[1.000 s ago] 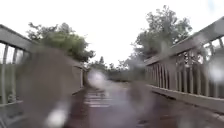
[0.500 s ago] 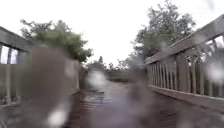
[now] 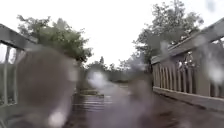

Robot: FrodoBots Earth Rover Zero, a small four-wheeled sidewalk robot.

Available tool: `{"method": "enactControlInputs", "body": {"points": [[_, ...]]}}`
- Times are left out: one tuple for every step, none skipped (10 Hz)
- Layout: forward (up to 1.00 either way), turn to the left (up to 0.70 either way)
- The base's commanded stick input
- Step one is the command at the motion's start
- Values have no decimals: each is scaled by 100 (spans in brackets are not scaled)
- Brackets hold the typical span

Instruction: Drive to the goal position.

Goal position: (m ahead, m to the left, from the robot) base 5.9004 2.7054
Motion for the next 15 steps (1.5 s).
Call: {"method": "enactControlInputs", "body": {"points": [[70, 0], [70, 0], [70, 0], [70, 0], [70, 0], [70, 0], [70, 0], [70, 0], [70, 0], [70, 0], [70, 0], [70, 0], [70, 0], [70, 0], [70, 0]]}}
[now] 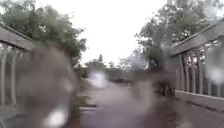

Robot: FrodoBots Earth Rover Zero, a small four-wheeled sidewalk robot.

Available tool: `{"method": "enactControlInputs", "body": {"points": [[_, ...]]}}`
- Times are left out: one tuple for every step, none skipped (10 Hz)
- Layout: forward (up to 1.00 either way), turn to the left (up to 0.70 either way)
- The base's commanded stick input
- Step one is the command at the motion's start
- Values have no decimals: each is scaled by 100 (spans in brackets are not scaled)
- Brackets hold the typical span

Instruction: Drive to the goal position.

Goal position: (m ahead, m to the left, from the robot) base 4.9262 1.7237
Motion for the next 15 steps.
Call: {"method": "enactControlInputs", "body": {"points": [[70, 0], [70, 0], [70, 0], [70, 0], [70, 0], [70, 0], [70, 0], [70, 0], [70, 0], [70, 0], [70, 0], [70, 0], [70, 0], [70, 0], [70, 0]]}}
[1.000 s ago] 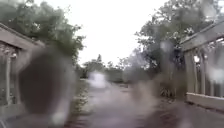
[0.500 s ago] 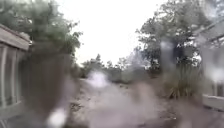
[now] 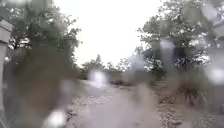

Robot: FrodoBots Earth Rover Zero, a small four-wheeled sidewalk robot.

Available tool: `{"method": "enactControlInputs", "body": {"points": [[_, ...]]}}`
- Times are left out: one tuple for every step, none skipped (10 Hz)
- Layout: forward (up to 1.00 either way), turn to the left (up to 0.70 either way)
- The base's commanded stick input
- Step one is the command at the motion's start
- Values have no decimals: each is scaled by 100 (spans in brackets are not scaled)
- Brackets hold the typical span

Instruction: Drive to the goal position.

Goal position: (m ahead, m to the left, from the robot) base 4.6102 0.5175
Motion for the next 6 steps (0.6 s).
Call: {"method": "enactControlInputs", "body": {"points": [[70, 0], [70, 0], [70, 0], [70, 0], [70, 0], [70, 0]]}}
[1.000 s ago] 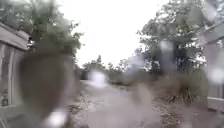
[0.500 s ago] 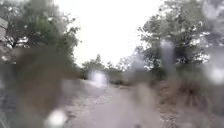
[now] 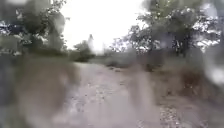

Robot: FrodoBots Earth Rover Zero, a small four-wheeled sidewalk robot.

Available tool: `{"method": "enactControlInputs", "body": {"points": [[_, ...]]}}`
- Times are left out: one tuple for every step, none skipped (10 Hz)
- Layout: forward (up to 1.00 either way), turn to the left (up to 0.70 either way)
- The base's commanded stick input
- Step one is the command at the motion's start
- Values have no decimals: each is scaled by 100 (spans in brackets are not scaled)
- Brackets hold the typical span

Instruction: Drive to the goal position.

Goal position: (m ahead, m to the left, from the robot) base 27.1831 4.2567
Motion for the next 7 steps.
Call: {"method": "enactControlInputs", "body": {"points": [[70, 0], [70, 0], [70, 0], [70, 0], [70, 0], [70, 0], [70, 0]]}}
